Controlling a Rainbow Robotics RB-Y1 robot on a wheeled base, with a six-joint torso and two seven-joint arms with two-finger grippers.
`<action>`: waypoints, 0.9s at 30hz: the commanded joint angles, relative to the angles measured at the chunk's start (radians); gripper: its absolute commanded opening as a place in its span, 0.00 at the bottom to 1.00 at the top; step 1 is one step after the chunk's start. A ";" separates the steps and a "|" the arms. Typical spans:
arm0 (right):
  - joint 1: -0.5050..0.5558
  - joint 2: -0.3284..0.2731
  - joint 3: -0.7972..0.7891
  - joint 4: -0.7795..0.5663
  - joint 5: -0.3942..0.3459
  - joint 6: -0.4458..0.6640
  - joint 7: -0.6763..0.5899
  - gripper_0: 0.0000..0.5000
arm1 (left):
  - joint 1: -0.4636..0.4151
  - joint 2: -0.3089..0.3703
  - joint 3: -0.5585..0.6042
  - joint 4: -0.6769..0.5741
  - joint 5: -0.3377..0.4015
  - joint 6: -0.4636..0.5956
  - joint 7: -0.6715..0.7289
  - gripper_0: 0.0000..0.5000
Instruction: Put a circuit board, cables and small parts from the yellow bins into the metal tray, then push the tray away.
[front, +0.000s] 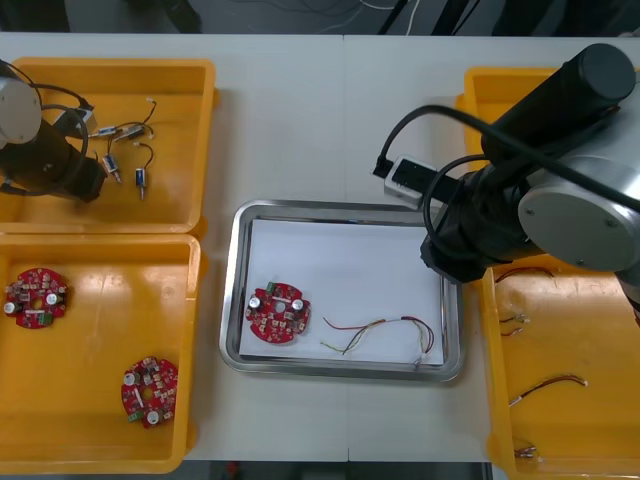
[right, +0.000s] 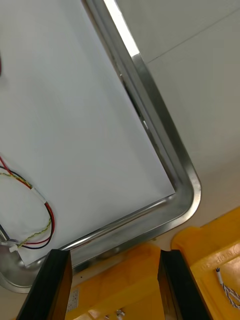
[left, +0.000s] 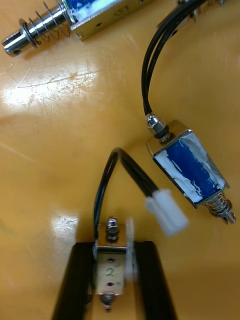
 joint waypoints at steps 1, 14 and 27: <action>-0.058 0.010 -0.110 -0.035 -0.029 0.004 -0.109 1.00 | -0.042 -0.004 -0.017 0.003 0.013 -0.011 -0.100 0.00; -0.061 -0.097 -0.252 0.005 -0.093 0.004 -0.336 1.00 | -0.061 0.008 0.014 0.003 0.037 0.074 -0.087 0.00; -0.063 -0.179 -0.463 0.155 -0.175 0.004 -0.345 1.00 | -0.104 0.049 0.074 -0.034 0.054 0.214 -0.038 0.00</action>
